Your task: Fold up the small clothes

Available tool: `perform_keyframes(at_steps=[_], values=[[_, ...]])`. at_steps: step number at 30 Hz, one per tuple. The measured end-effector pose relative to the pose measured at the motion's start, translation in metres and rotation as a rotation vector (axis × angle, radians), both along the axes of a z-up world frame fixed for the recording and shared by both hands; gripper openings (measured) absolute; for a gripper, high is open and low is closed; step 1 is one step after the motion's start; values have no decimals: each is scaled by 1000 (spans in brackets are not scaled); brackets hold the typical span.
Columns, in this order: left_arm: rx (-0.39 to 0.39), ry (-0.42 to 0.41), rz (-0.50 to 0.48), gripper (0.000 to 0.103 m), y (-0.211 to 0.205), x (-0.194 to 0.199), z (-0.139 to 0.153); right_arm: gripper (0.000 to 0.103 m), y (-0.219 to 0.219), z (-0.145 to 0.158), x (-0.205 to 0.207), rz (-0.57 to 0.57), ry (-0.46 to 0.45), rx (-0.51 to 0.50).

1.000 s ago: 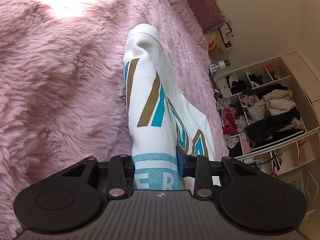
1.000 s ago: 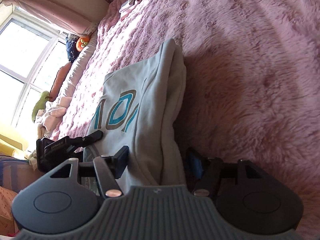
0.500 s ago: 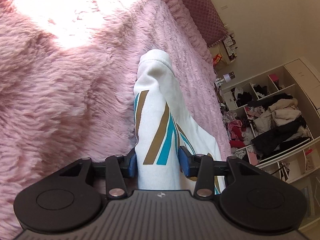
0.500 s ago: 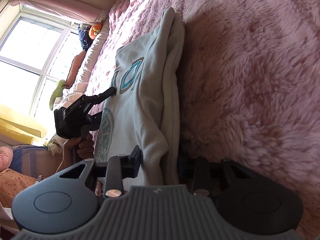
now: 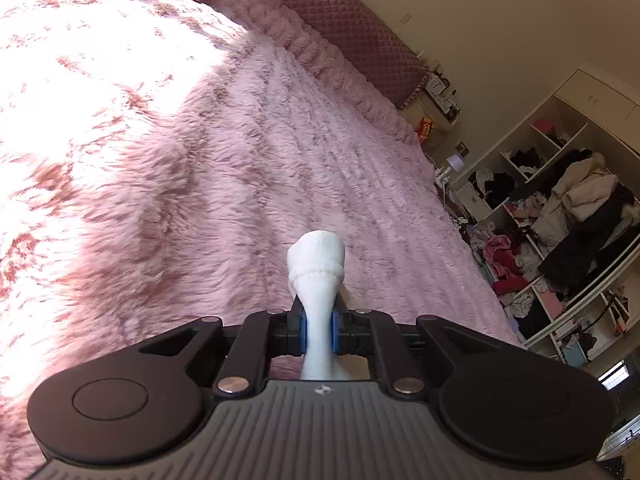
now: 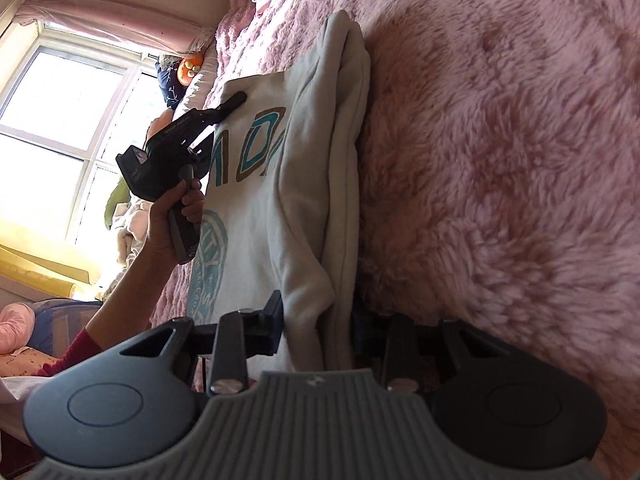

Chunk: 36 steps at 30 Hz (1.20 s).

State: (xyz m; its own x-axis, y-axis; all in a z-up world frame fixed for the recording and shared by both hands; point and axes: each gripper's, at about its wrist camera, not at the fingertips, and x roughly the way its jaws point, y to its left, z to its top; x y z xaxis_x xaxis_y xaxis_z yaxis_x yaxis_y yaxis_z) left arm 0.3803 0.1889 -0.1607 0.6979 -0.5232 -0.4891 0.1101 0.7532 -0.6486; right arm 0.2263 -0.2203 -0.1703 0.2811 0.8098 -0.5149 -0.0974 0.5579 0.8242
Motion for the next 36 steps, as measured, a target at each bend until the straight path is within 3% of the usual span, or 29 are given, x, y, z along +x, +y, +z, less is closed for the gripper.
perform_keyframes(at_steps=[2, 5, 10, 13, 16, 21, 27, 29, 30, 36], values=[[-44, 55, 26, 32, 12, 4, -20, 29, -4, -5, -3, -15, 8, 15], [-168, 67, 79, 36, 29, -3, -21, 29, -3, -1, -7, -21, -4, -3], [-145, 20, 172, 39, 63, -38, 31, 35, -4, 19, -18, -41, -36, -60], [-105, -68, 116, 49, 66, -94, 72, 38, -11, 38, -36, -67, -102, -123], [-74, -103, 45, 55, 52, -160, 88, 41, -16, 54, -59, -99, -156, -188], [-81, -68, 5, 56, 6, -245, 76, 41, -12, 65, -94, -166, -219, -292], [-181, -19, 26, 64, -26, -276, 43, 41, 19, 63, -109, -185, -338, -461], [-168, 2, 65, 64, -30, -271, 32, 32, 29, 60, -107, -187, -360, -479], [-153, -1, 75, 64, -31, -271, 29, 10, 32, 58, -105, -175, -356, -476], [-165, 21, 96, 56, -29, -273, 20, 0, 32, 77, -113, -240, -440, -527]])
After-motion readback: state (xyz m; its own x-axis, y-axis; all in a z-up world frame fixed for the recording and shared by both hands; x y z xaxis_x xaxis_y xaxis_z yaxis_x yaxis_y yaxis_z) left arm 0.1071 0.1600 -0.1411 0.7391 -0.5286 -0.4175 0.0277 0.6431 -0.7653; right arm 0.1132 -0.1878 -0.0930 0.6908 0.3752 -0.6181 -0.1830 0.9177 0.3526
